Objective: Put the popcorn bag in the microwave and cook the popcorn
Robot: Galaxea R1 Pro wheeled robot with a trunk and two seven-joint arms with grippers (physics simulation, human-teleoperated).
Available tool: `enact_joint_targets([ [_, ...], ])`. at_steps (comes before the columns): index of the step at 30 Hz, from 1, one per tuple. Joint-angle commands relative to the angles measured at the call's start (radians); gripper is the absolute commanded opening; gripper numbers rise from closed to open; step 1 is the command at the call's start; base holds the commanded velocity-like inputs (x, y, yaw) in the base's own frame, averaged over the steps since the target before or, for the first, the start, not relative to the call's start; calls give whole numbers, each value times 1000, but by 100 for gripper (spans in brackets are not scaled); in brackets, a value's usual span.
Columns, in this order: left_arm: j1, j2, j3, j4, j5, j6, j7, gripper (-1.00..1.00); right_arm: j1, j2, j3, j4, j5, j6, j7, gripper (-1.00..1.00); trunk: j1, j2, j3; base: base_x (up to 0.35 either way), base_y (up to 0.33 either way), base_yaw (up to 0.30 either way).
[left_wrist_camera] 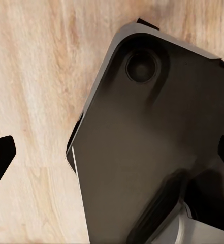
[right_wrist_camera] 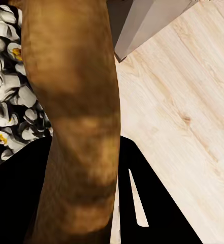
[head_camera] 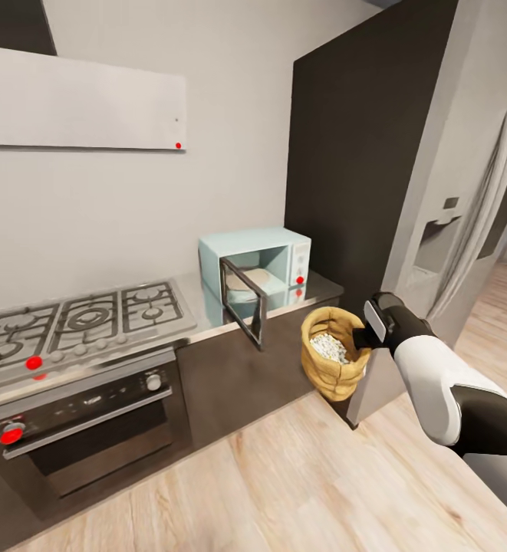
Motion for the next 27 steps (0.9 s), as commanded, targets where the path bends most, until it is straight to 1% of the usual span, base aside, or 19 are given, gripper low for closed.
enact_joint_targets([
  [1,0,0,1,0,8,-4,2,100,-1,1,-8,-1,9,3,4,-100,0,-1,-1,74,-272,0],
  [6,0,0,1,0,8,-4,2,100,-1,2,-7,-1,10,3,4,-100,0,-1,-1,75,-272,34],
  [17,0,0,2,0,8,-4,2,100,-1,2,-7,2,6,3,4,-100,0,-1,-1,75,-270,261],
  [20,0,0,2,0,8,-4,2,100,-1,2,-7,2,5,3,4,-100,0,-1,-1,28,-93,273],
  [27,0,0,2,0,8,-4,2,100,-1,2,-8,2,4,3,6,-100,0,-1,-1,2,-6,273],
])
